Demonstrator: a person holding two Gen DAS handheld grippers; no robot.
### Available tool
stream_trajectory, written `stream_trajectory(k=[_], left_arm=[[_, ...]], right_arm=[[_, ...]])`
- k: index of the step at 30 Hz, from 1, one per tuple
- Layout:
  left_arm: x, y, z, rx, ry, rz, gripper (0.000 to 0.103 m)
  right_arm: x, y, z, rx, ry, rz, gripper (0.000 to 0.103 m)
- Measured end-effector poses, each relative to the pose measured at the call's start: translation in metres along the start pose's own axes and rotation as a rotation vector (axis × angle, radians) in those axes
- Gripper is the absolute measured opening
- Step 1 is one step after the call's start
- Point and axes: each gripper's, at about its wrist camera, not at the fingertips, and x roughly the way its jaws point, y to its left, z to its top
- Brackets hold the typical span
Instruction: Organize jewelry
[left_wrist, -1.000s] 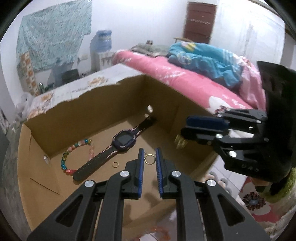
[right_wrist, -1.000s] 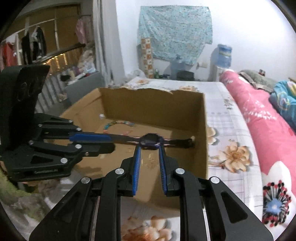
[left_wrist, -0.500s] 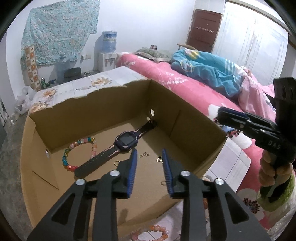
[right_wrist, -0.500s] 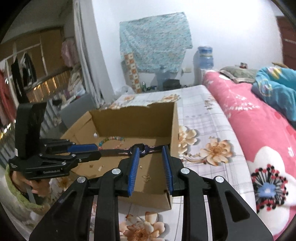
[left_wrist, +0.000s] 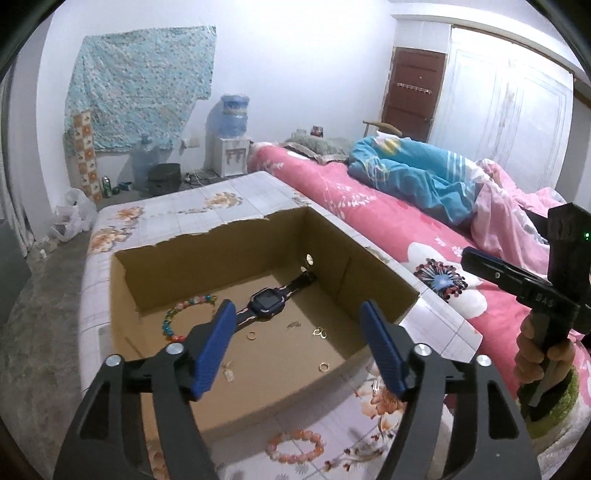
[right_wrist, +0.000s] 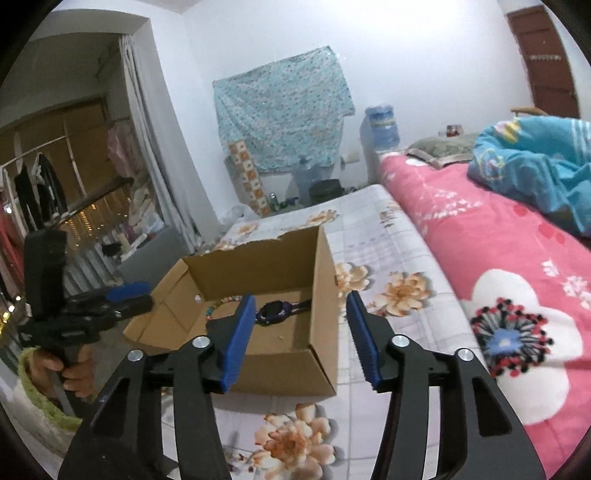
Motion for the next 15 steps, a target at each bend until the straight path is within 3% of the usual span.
stream_trajectory(k=[4, 6, 9, 12, 14, 15], left_arm=[[-0.024, -0.002, -0.011, 0.011, -0.020, 0.024, 0.082], [-0.032, -0.002, -0.018, 0.008, -0.009, 0.037, 0.084], [-0.044, -0.003, -0.033, -0.001, 0.013, 0.031, 0.090], [-0.051, -0.008, -0.051, 0.020, 0.054, 0.040, 0.093], [-0.047, -0.011, -0.069, 0.011, 0.081, 0.035, 0.096], [-0.038, -0.011, -0.081, -0.011, 0.131, 0.031, 0.096]], right_arm=[[-0.014, 0.002, -0.011, -0.016, 0.003, -0.038, 0.065], [-0.017, 0.004, -0.019, -0.027, 0.023, -0.073, 0.067], [-0.017, 0.013, -0.036, -0.061, 0.073, -0.105, 0.078], [-0.006, 0.023, -0.057, -0.086, 0.160, -0.127, 0.086], [0.009, 0.028, -0.071, -0.109, 0.237, -0.187, 0.088], [0.016, 0.030, -0.079, -0.127, 0.275, -0.228, 0.088]])
